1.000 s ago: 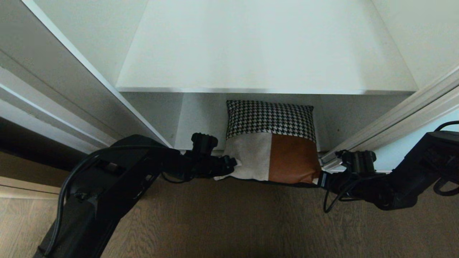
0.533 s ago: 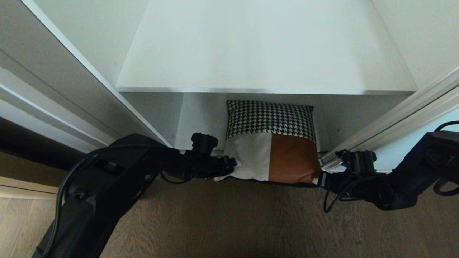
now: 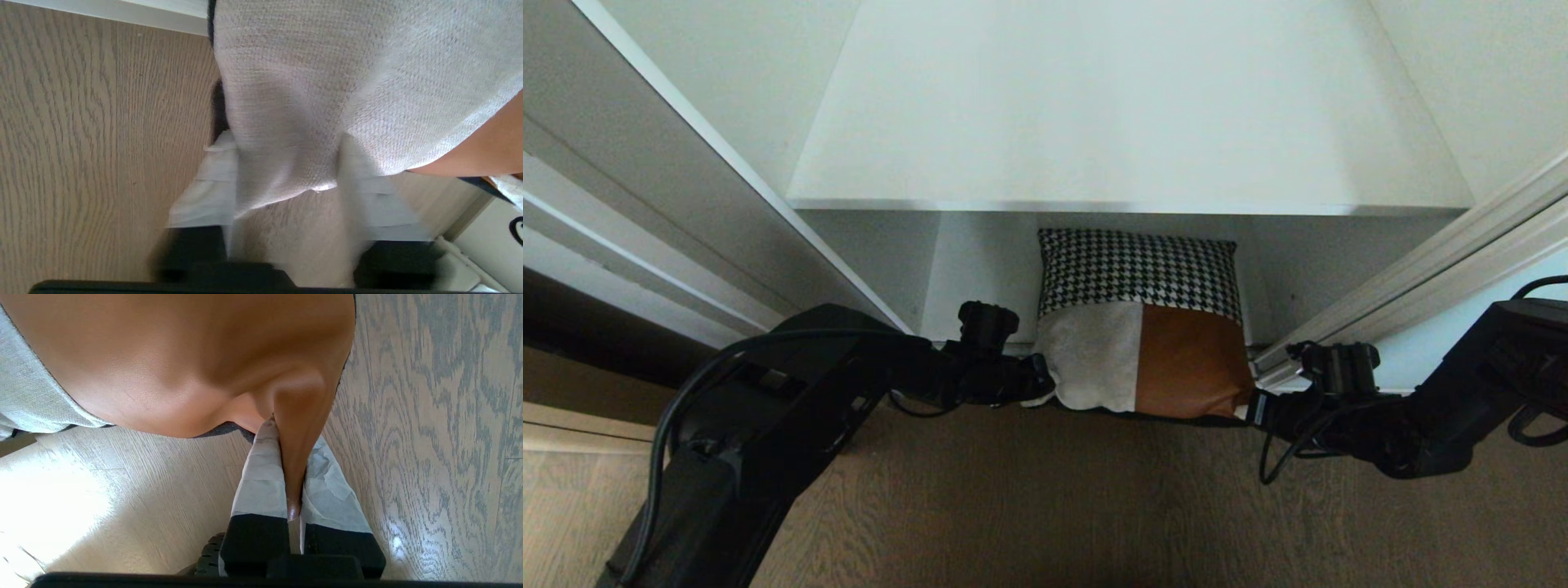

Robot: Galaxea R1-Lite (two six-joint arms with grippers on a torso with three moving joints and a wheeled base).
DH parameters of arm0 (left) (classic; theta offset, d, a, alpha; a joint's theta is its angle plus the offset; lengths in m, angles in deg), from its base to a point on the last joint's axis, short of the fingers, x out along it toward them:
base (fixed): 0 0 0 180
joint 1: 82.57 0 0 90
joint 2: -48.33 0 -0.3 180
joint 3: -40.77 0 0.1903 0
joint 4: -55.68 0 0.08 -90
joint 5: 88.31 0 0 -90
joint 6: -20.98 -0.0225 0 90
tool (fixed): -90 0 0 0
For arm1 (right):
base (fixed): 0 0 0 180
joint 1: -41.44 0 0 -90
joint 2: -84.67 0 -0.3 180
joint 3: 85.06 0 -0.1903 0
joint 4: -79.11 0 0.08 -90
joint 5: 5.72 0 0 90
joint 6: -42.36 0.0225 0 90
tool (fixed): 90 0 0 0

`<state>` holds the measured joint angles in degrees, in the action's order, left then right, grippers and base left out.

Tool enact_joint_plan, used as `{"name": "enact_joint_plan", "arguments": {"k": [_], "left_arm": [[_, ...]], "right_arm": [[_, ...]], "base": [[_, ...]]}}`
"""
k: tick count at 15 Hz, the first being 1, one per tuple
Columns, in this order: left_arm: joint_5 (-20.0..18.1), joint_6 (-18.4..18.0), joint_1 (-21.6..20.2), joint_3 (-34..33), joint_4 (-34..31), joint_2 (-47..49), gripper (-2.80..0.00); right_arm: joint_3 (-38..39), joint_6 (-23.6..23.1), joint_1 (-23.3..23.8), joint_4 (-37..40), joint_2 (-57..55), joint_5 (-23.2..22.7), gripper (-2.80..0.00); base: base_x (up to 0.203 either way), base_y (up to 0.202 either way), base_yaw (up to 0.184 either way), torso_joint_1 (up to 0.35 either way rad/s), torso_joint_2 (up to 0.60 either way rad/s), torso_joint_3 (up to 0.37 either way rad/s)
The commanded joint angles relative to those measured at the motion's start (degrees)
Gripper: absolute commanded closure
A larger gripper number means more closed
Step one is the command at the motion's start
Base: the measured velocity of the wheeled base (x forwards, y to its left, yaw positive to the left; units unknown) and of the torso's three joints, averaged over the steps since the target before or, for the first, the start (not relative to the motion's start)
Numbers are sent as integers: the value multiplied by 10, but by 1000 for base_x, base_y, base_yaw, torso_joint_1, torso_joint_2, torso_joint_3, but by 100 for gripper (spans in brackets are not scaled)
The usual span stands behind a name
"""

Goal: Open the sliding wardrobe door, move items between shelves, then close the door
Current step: Place the pillow on the higher shelf

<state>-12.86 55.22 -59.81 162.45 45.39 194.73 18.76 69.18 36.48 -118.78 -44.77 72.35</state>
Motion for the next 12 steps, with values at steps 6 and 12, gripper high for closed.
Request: {"name": "enact_joint_plan", "arguments": {"k": [6,12], "left_arm": [[5,-1,0,-10,2,-8,0],[2,-1,0,-49,5,-78,0]], "right_arm": [[3,2,0,-5,7,-1,0],[25,8,0,-3,71,-9,0]], "base": [[0,0,0,0,0,0],[0,0,0,0,0,0]]}}
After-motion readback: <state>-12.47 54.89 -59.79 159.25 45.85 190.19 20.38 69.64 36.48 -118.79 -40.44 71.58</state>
